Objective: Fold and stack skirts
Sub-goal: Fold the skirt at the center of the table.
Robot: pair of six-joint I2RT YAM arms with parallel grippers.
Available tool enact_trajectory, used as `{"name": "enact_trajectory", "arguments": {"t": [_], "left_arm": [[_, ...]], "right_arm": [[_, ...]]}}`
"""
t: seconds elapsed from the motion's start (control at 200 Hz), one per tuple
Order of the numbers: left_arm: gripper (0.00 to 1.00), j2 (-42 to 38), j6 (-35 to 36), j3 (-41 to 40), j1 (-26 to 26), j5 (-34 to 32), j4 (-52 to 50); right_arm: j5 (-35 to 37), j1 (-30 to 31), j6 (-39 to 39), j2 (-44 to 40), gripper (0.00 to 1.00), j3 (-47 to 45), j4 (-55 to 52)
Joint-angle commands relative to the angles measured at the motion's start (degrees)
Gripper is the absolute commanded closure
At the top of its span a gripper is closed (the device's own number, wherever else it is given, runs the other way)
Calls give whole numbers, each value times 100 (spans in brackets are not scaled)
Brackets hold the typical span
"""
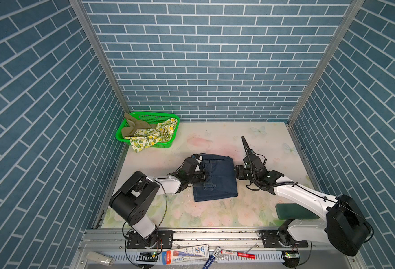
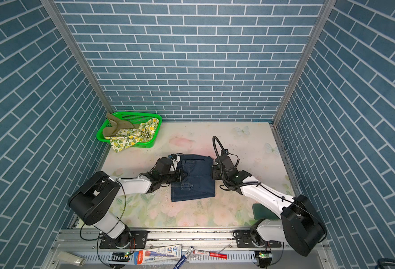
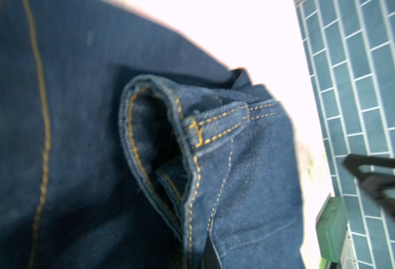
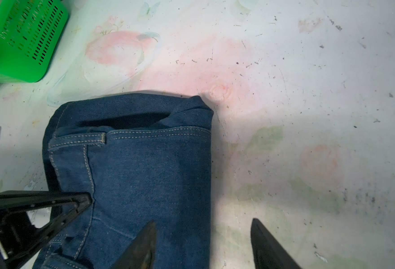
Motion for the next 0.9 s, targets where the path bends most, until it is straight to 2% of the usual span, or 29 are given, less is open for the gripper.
{"name": "enact_trajectory", "arguments": {"t": [0.0, 0.19, 0.445, 0.66, 0.89], "left_arm": [[100, -428, 114, 425, 15, 29, -225], [100, -975, 60, 574, 13, 5, -614], [100, -1587, -10, 77, 80, -198, -786], [100, -1607, -155, -663, 362, -150, -390], [100, -1144, -58, -1111, 590, -106, 11]], "right_arm": [[102, -39, 113, -33, 36, -144, 15], [267, -62, -78, -165, 36, -59, -246], [420, -82, -238, -257, 36, 51, -489], [355, -83, -311, -211, 36, 143, -607], [164, -75, -364, 45, 36, 292, -638]]}}
